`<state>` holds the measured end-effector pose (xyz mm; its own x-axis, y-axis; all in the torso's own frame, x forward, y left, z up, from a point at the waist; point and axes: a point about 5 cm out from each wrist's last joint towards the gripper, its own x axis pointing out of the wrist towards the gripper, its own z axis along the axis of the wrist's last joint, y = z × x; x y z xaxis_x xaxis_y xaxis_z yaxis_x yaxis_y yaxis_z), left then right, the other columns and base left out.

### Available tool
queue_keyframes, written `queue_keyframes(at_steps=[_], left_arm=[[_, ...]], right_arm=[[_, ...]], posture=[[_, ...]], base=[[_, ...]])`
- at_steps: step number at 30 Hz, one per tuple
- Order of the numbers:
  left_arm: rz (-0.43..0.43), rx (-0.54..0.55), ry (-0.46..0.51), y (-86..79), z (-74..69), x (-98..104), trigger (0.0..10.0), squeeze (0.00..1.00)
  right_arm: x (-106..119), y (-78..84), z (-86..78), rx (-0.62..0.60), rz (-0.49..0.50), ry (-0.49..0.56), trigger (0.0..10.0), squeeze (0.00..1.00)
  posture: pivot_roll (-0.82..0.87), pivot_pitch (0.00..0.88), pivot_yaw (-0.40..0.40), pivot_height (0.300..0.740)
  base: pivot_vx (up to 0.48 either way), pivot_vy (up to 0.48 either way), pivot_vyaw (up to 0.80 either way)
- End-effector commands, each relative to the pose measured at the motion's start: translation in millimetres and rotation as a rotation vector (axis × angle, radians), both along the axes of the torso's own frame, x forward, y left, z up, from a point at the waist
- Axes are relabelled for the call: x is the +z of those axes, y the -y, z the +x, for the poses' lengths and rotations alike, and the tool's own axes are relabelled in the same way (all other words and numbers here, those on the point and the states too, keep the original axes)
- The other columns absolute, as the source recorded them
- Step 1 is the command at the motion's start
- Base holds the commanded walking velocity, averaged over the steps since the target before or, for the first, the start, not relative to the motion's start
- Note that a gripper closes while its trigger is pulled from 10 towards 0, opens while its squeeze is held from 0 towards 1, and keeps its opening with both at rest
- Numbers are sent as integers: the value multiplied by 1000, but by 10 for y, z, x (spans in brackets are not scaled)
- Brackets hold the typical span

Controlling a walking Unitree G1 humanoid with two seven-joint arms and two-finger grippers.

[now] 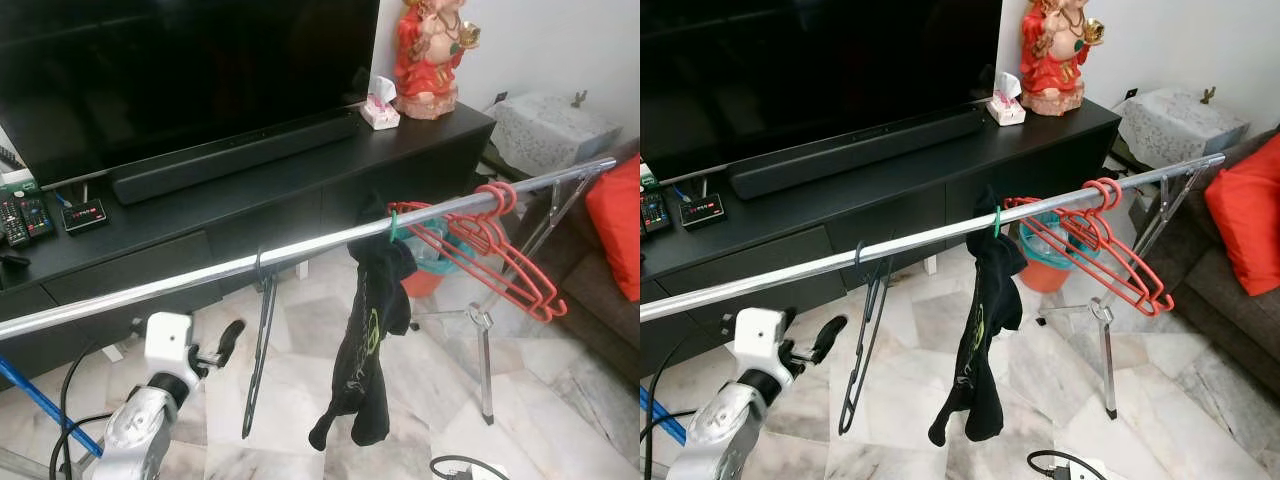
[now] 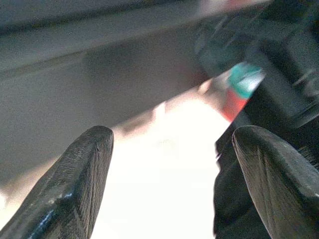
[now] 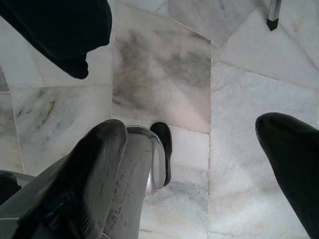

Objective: Hang hanger

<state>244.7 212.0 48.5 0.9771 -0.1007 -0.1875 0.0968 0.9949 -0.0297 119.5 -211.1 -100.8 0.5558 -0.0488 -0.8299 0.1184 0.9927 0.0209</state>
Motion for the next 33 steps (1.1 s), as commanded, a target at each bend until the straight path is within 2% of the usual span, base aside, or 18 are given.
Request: queue_keyframes(at_steps=[1,3,6,7,9,11,15,16,28,33], left_arm=[[-21,134,-46,-200,-81,-136,10000,0],[-67,220,-73,-294,-128,-219,10000,0],[-55,253,-114,-325,-172,-313,10000,0],[-32,239,-185,-307,-223,-446,10000,0],[4,219,-259,-285,-271,-571,10000,0],[2,194,-339,-242,-331,-701,10000,0],[56,128,-513,-158,-511,-983,10000,0],[82,101,-595,-113,-600,-1101,10000,0],[124,149,-756,-117,-739,-1292,10000,0],[121,150,-770,-96,-724,-1300,10000,0]], right_arm=[[-1,16,-23,-2,-3,2,10000,0],[0,21,-23,-2,-4,2,10000,0],[0,27,-25,-1,-6,1,10000,0],[-1,28,-29,1,-7,-1,10000,0],[-2,29,-33,1,-7,-3,10000,0],[-4,29,-39,1,-7,-4,10000,0],[-6,28,-50,0,-5,-4,10000,0],[-9,30,-64,-6,-4,-6,10000,0],[-14,-11,-63,-20,9,5,10000,0],[-12,-29,-39,-21,8,7,10000,0]], posture=[[33,0,6,740],[36,0,4,740],[40,0,1,740],[44,0,-3,740],[47,0,-5,740],[46,0,-5,740],[38,0,-3,740],[40,0,-1,740],[19,0,21,740],[0,0,30,740]], base=[[0,0,0],[0,0,0],[0,0,0],[0,0,0],[0,0,0],[0,0,0],[0,0,0],[0,0,0],[0,0,0],[0,0,0]])
